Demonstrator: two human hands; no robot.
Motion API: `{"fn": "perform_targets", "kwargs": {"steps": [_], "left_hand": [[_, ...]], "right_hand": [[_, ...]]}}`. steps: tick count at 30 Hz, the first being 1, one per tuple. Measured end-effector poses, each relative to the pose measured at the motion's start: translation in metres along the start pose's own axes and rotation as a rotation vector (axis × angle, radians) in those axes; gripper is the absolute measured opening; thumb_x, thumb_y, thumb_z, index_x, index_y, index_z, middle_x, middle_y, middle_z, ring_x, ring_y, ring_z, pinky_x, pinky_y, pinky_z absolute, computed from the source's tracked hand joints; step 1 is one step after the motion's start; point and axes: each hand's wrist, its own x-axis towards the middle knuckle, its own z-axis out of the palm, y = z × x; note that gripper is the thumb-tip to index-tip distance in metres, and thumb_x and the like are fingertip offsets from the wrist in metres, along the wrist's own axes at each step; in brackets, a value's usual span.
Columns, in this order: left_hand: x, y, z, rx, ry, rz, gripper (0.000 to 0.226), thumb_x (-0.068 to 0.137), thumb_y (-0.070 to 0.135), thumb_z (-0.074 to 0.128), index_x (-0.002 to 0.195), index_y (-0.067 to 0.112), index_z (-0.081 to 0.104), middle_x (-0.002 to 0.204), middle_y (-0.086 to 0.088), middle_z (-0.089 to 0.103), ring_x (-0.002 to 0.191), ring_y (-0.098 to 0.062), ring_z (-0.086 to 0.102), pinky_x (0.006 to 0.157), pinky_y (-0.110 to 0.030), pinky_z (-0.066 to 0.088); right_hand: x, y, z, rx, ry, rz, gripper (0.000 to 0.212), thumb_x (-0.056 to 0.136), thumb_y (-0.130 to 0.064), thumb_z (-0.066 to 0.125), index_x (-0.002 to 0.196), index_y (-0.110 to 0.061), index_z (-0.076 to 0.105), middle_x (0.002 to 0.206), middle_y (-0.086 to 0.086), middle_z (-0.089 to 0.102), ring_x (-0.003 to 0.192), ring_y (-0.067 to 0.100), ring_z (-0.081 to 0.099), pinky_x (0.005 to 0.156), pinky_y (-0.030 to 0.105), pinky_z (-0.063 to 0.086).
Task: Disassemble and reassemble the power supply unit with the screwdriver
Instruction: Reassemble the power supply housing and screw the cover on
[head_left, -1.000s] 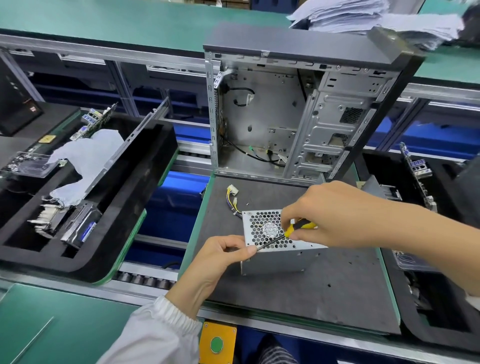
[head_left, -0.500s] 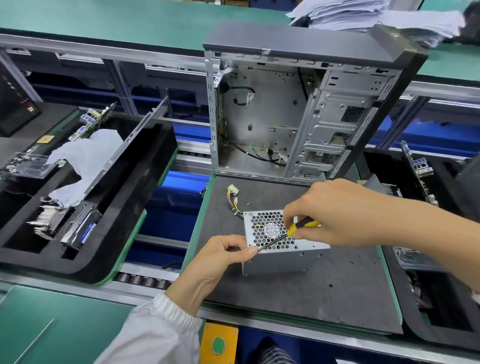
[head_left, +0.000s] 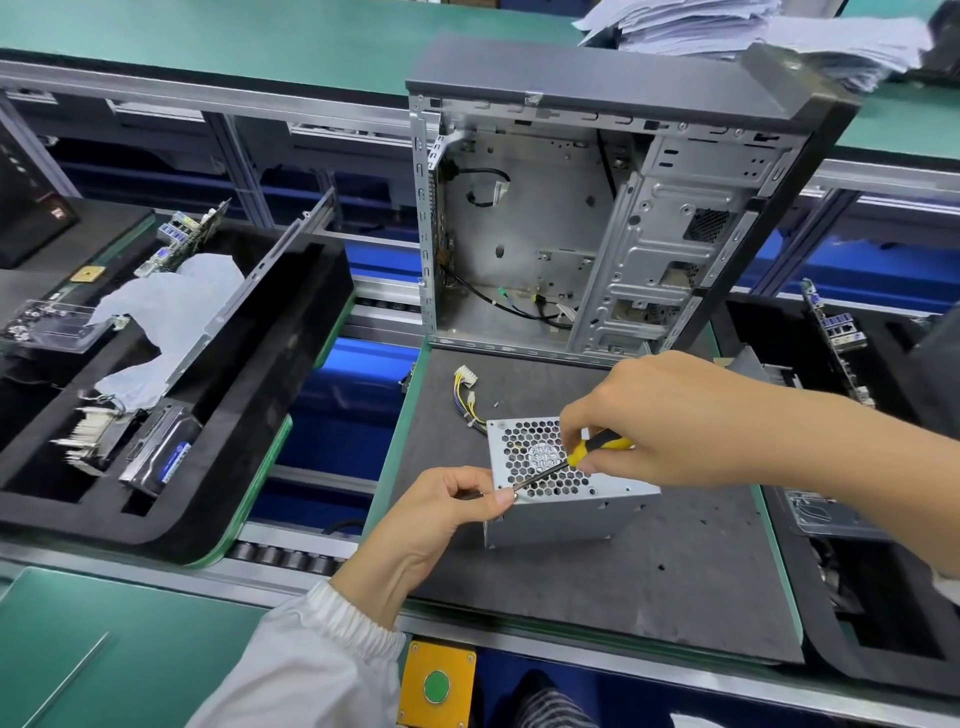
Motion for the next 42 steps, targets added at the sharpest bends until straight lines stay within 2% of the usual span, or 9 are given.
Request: {"fn": "perform_targets", "kwargs": {"steps": [7, 17, 23, 26, 32, 35, 37, 40, 42], "left_hand": [[-0.002, 0.003, 0.002, 0.006, 0.011, 0.005, 0.011, 0.068, 0.024, 0.075, 0.06, 0.017, 0.071, 0.097, -0.006, 0.074, 0.091, -0.013, 0.063, 0.088, -0.026, 0.042], [-0.004, 0.005, 0.004, 0.023, 0.007, -0.004, 0.025, 0.084, 0.009, 0.069, 0.063, 0.02, 0.076, 0.095, -0.003, 0.074, 0.092, -0.013, 0.062, 0.088, -0.023, 0.044], [-0.005, 0.005, 0.003, 0.044, 0.017, -0.001, 0.021, 0.086, 0.009, 0.069, 0.066, 0.015, 0.073, 0.103, -0.015, 0.073, 0.096, -0.019, 0.061, 0.098, -0.033, 0.041], [-0.005, 0.005, 0.004, 0.042, 0.027, 0.007, 0.017, 0.085, 0.008, 0.069, 0.069, 0.01, 0.07, 0.108, -0.019, 0.071, 0.098, -0.022, 0.06, 0.103, -0.038, 0.039], [-0.003, 0.005, 0.003, 0.055, 0.007, 0.005, 0.029, 0.086, 0.009, 0.068, 0.058, 0.017, 0.07, 0.09, -0.005, 0.071, 0.093, -0.019, 0.059, 0.098, -0.034, 0.039], [-0.004, 0.004, 0.002, 0.065, 0.001, 0.007, 0.033, 0.088, 0.01, 0.067, 0.056, 0.019, 0.07, 0.084, 0.0, 0.069, 0.091, -0.017, 0.058, 0.095, -0.032, 0.039], [-0.004, 0.006, 0.002, 0.066, -0.018, -0.003, 0.037, 0.089, 0.008, 0.065, 0.055, 0.02, 0.07, 0.082, 0.0, 0.068, 0.089, -0.015, 0.058, 0.092, -0.029, 0.04], [-0.003, 0.007, 0.003, 0.052, -0.021, -0.013, 0.032, 0.09, 0.005, 0.064, 0.061, 0.016, 0.073, 0.081, -0.001, 0.071, 0.085, -0.012, 0.06, 0.084, -0.022, 0.044], [-0.003, 0.005, 0.002, 0.01, 0.0, -0.027, 0.013, 0.089, 0.004, 0.064, 0.083, -0.003, 0.075, 0.1, -0.017, 0.073, 0.093, -0.017, 0.062, 0.093, -0.027, 0.043]], "right_hand": [[-0.001, -0.001, -0.004, -0.006, -0.008, -0.022, 0.016, 0.092, -0.045, 0.049, 0.102, -0.035, 0.058, 0.091, -0.014, 0.065, 0.077, 0.013, 0.052, 0.063, 0.027, 0.04], [0.005, -0.008, -0.011, -0.075, -0.042, -0.065, 0.016, 0.093, -0.039, 0.048, 0.103, -0.034, 0.059, 0.093, -0.01, 0.065, 0.083, 0.019, 0.059, 0.064, 0.028, 0.045], [0.008, -0.013, -0.017, -0.173, -0.017, -0.116, 0.013, 0.092, -0.036, 0.053, 0.104, -0.04, 0.054, 0.096, -0.013, 0.063, 0.086, 0.019, 0.058, 0.061, 0.027, 0.034], [0.009, -0.016, -0.017, -0.19, -0.006, -0.152, 0.025, 0.089, -0.023, 0.057, 0.105, -0.042, 0.056, 0.099, -0.015, 0.062, 0.092, 0.018, 0.058, 0.067, 0.029, 0.045], [0.015, -0.022, -0.02, -0.398, 0.003, -0.244, 0.033, 0.067, 0.004, 0.052, 0.083, -0.023, 0.058, 0.078, -0.004, 0.058, 0.079, 0.026, 0.055, 0.06, 0.032, 0.045], [0.02, -0.031, -0.024, -0.511, -0.04, -0.238, 0.024, 0.065, 0.007, 0.042, 0.062, -0.016, 0.034, 0.061, 0.0, 0.04, 0.064, 0.027, 0.049, 0.049, 0.026, 0.029], [0.023, -0.038, -0.025, -0.556, -0.081, -0.232, 0.03, 0.072, 0.002, 0.045, 0.06, -0.014, 0.023, 0.057, 0.002, 0.026, 0.047, 0.02, 0.035, 0.045, 0.022, 0.019], [0.035, -0.038, -0.022, -0.477, -0.195, -0.153, 0.024, 0.086, -0.012, 0.051, 0.07, -0.009, 0.034, 0.061, 0.003, 0.027, 0.047, 0.016, 0.027, 0.043, 0.024, 0.018], [0.042, -0.036, -0.024, -0.39, -0.255, -0.13, 0.022, 0.086, -0.019, 0.058, 0.094, -0.008, 0.041, 0.072, 0.005, 0.04, 0.049, 0.015, 0.032, 0.042, 0.026, 0.02]]}}
